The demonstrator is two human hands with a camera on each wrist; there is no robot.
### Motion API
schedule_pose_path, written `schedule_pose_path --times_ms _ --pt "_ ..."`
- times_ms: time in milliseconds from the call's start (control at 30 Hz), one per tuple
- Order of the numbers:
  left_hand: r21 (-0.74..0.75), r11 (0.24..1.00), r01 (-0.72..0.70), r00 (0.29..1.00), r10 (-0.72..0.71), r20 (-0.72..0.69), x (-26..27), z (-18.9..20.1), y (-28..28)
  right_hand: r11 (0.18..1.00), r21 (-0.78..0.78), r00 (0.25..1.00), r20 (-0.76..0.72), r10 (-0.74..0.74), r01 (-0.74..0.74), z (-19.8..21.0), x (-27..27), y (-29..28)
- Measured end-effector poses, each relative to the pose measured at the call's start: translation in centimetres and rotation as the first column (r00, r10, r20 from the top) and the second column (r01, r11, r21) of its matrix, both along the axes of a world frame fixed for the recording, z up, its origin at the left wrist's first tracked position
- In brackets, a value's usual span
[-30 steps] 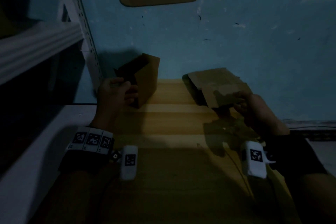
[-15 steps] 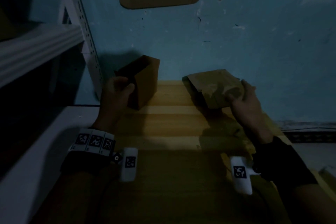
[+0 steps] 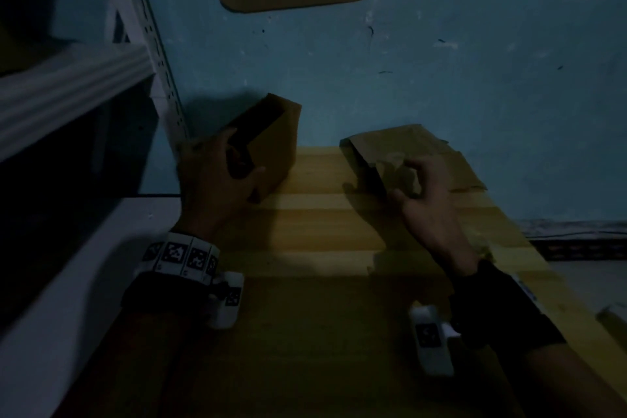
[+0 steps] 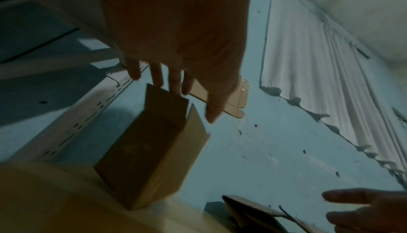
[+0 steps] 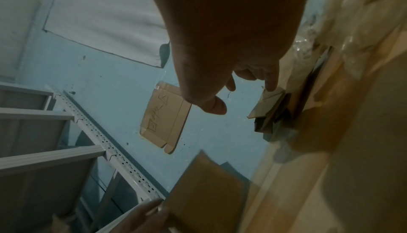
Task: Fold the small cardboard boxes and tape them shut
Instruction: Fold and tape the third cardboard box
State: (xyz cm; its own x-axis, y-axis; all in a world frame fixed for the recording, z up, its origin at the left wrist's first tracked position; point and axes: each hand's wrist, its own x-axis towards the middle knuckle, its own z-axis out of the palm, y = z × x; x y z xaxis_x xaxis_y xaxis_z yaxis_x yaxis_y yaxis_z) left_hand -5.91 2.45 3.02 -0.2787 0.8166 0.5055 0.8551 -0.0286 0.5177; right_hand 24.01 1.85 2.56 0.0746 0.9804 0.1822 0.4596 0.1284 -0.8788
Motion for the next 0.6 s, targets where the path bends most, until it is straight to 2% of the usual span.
schedule_pose_path --times_ms 67,133,233,333,400,467,533,600 --pt "0.018 1.0 0.0 1.0 0.001 -0.02 -1.2 -0.4 0.0 1.0 0.007 1.0 -0.01 -0.006 0.006 -0.1 -0.1 0.0" --pt "0.096 0.993 0.065 0.995 -0.073 0.074 -1.7 -0.8 -0.3 1.0 0.003 0.999 -0.037 0.002 -0.002 -0.2 -0.2 0.1" --pt "0.223 0.975 0.008 0.959 -0.07 0.274 -1.7 -0.3 -0.7 0.999 -0.011 0.994 -0.102 0.038 -0.039 -0.2 -0.3 0.2" --pt "0.223 0.974 0.026 0.813 -0.151 0.563 -1.3 0.7 -1.3 0.992 -0.067 0.967 -0.24 0.087 -0.106 -0.1 -0.3 0.2" --pt "0.151 0.981 0.123 0.67 -0.195 0.716 -0.6 1.5 -1.8 0.973 -0.121 0.926 -0.35 0.144 -0.197 0.2 -0.6 0.0" --pt "0.059 0.965 0.255 0.553 -0.196 0.81 0.7 1.8 -2.2 0.943 -0.154 0.867 -0.458 0.197 -0.296 0.2 -0.8 -0.2" --pt "-0.014 0.941 0.337 0.515 -0.172 0.84 1.7 1.5 -2.4 0.921 -0.169 0.835 -0.501 0.225 -0.35 0.1 -0.9 -0.2" --pt "-0.053 0.925 0.376 0.512 -0.16 0.844 2.4 1.4 -2.5 0.916 -0.18 0.826 -0.519 0.221 -0.358 0.0 -0.8 -0.1"
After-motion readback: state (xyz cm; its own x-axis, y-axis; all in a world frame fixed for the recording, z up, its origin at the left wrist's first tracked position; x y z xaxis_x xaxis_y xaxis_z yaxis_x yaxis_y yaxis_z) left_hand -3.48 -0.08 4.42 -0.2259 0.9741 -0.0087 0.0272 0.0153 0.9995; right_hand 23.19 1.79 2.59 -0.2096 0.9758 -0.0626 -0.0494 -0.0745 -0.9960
